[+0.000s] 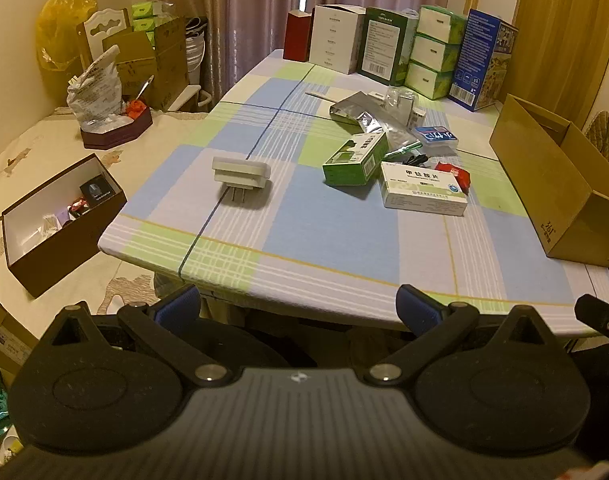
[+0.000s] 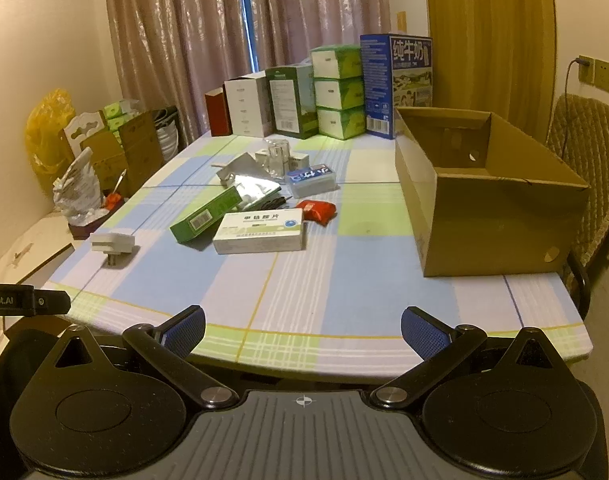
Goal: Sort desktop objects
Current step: 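Grasp the white night-light with left gripper while right grasps the white tablet box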
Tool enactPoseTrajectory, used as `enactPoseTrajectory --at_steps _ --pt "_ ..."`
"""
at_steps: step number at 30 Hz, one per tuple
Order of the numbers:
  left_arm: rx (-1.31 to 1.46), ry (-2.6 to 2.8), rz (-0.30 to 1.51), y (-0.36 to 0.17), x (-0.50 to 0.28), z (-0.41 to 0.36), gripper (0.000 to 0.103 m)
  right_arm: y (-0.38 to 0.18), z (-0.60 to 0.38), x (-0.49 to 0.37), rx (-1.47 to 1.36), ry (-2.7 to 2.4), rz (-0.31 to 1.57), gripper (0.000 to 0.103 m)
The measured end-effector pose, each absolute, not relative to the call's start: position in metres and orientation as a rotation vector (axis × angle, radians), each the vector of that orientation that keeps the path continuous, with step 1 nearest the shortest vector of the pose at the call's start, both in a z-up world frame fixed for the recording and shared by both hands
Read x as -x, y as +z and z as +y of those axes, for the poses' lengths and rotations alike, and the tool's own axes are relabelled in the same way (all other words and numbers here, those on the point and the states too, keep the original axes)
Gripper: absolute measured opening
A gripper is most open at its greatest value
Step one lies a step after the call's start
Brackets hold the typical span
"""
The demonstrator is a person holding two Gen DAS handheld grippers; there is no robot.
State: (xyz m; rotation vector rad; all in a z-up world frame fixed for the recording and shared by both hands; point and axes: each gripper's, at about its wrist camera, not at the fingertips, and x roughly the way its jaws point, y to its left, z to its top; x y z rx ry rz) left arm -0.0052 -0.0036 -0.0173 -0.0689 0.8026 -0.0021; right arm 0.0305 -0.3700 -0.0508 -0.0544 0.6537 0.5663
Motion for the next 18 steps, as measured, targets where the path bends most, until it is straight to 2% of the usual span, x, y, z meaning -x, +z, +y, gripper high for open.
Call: enactPoseTrajectory --at_steps 18 --pt "0.069 0.010 0.813 -0.020 -0.011 0.014 0.102 -0.053 -0.345 -0.053 0.170 0.647 0.625 0.101"
